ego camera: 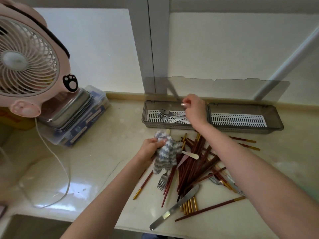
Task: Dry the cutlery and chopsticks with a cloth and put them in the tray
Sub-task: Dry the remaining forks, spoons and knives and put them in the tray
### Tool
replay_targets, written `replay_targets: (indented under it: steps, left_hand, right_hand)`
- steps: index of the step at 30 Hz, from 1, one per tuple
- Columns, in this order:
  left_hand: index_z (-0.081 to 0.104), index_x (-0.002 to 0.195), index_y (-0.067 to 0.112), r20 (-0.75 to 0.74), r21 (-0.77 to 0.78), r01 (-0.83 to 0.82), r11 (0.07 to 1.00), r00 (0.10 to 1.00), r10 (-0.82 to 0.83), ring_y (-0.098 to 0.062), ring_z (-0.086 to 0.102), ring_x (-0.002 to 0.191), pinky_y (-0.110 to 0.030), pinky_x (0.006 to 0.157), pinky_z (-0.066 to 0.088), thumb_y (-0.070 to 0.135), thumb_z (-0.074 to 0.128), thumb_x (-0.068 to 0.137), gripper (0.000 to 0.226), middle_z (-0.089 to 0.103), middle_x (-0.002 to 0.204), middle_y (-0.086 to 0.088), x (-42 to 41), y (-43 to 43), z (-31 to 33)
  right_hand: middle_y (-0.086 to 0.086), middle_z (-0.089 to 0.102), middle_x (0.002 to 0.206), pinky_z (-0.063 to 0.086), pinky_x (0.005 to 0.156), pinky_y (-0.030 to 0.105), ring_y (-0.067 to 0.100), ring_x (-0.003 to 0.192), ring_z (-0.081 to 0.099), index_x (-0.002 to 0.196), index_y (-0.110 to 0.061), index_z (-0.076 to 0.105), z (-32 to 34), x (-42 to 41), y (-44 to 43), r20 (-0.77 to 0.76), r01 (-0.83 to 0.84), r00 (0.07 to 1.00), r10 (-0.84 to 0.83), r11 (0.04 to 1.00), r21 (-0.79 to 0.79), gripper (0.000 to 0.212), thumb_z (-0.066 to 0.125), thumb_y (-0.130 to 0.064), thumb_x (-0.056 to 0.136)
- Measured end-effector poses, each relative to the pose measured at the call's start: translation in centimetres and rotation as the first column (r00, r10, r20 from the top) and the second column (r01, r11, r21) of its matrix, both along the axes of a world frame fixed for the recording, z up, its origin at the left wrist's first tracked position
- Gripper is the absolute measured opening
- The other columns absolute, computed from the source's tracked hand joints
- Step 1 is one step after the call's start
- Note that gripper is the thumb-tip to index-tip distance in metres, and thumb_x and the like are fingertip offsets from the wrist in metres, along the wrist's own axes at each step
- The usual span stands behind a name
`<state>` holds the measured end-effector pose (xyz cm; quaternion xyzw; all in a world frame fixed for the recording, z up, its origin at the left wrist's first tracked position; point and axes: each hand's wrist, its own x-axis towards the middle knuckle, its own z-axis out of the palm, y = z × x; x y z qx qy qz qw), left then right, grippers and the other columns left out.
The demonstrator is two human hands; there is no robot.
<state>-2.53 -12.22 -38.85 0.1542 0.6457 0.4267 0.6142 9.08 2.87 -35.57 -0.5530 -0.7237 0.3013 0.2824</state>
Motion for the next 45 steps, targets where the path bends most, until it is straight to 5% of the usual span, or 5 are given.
replay_targets:
  steps: [5,12,30,35,45]
  left_hand:
    - [0.059,0.104,0.004,0.062,0.024,-0.074,0.997,0.995,0.073,-0.019,0.066,0.075,-0.032,0.073,0.055,0.009,0.051,0.093,0.014,0.069,0.088,-0.009,-1.8,-0.8,-0.6]
    - [0.06,0.105,0.01,0.102,0.025,-0.207,0.978,0.974,0.204,-0.028,0.061,0.096,-0.044,0.09,0.048,0.02,0.048,0.095,0.018,0.065,0.106,-0.014,-4.3,-2.1,-1.8]
    - [0.059,0.111,0.007,0.288,0.004,-0.331,0.944,0.904,0.316,-0.025,0.064,0.091,-0.037,0.071,0.054,0.031,0.043,0.097,0.032,0.066,0.102,-0.011,-2.8,-1.4,-2.4]
    - [0.054,0.12,0.002,0.343,-0.006,-0.316,0.949,0.891,0.299,-0.03,0.062,0.099,-0.037,0.07,0.057,0.028,0.047,0.096,0.036,0.063,0.114,-0.018,-1.2,-0.9,-1.8]
    - [0.063,0.09,-0.002,0.231,0.013,-0.226,0.974,0.949,0.217,-0.021,0.068,0.065,-0.028,0.06,0.057,0.002,0.054,0.089,0.009,0.071,0.077,-0.012,1.7,0.6,-0.3]
  right_hand:
    - [0.007,0.062,0.102,0.043,0.08,0.029,0.025,0.098,0.058,0.095,-0.012,0.068,-3.9,0.7,0.8,0.579,-0.316,0.756,0.305,0.945,-0.085,0.015,0.054,-0.009,0.092]
    - [-0.001,0.063,0.105,0.042,0.093,0.027,0.015,0.102,0.055,0.107,-0.019,0.067,-4.1,2.1,-2.0,0.343,-0.31,0.902,0.263,0.946,0.091,0.019,0.054,-0.017,0.093]
    - [-0.001,0.07,0.096,0.052,0.082,0.033,0.017,0.089,0.064,0.095,-0.016,0.071,0.1,6.8,-5.6,0.703,-0.087,0.595,0.39,0.901,-0.426,0.012,0.067,-0.021,0.085]
    - [-0.008,0.066,0.091,0.049,0.08,0.027,0.012,0.086,0.062,0.09,-0.016,0.072,3.6,7.4,-6.6,0.126,-0.134,0.962,0.241,0.823,-0.551,0.009,0.068,-0.011,0.083]
    - [0.0,0.053,0.06,0.031,0.042,0.016,0.003,0.041,0.04,0.091,-0.003,0.07,-0.6,4.7,-11.1,-0.267,-0.25,0.961,0.071,0.636,-0.73,0.015,0.068,-0.016,0.085]
